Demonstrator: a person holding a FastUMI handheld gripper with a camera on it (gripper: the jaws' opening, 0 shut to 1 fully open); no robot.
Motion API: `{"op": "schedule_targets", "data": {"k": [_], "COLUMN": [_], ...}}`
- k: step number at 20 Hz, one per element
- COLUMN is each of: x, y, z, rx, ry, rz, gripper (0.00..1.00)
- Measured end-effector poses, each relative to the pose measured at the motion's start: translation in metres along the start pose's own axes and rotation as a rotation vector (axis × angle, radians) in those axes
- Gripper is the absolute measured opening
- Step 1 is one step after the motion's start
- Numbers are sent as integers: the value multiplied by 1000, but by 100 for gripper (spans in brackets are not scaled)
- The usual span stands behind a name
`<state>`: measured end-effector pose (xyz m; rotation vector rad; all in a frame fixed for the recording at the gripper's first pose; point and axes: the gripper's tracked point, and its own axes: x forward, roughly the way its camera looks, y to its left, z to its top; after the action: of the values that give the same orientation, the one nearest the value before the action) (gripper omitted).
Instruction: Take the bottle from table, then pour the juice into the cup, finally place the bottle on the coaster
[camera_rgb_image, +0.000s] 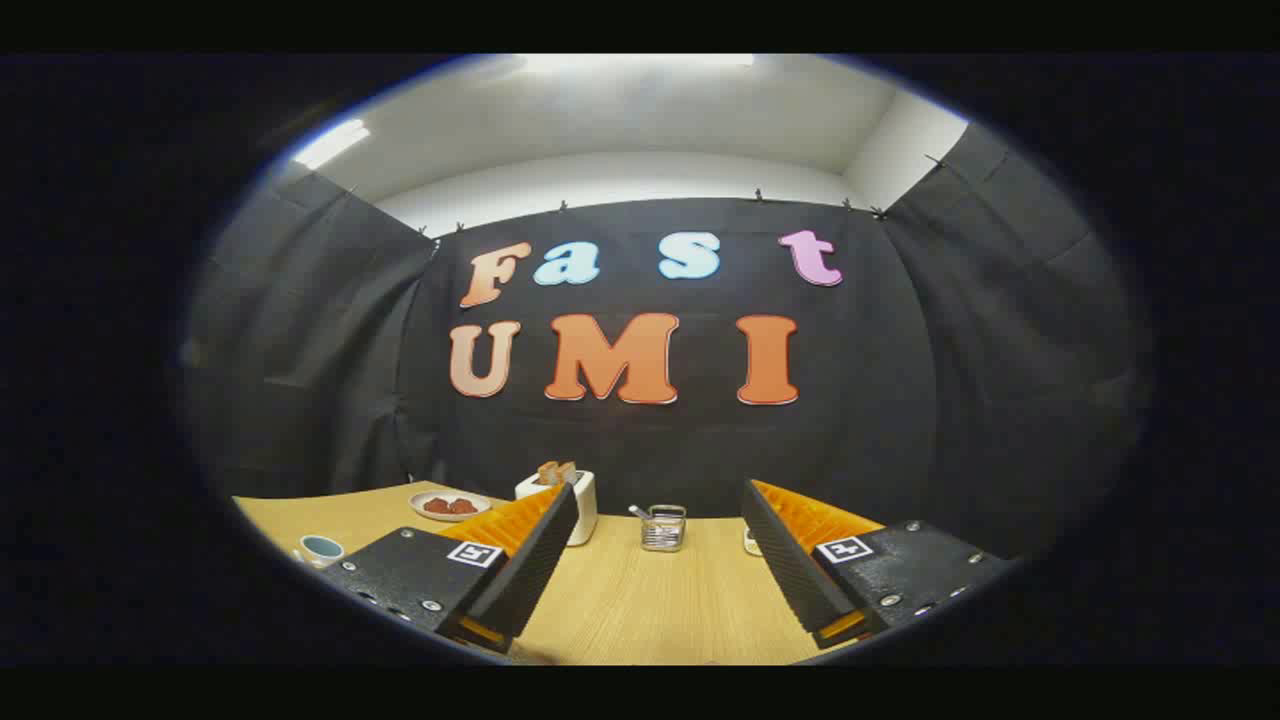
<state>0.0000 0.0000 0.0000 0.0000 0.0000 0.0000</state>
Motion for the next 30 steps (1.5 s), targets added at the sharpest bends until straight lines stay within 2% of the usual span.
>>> {"op": "schedule_targets", "data": {"k": [19, 30], "x": [-16, -24], "y": [35, 51], "z": [23, 20], "rx": [26, 40], "ry": [-13, -17], "rz": [74, 108], "gripper": [98, 98]}}
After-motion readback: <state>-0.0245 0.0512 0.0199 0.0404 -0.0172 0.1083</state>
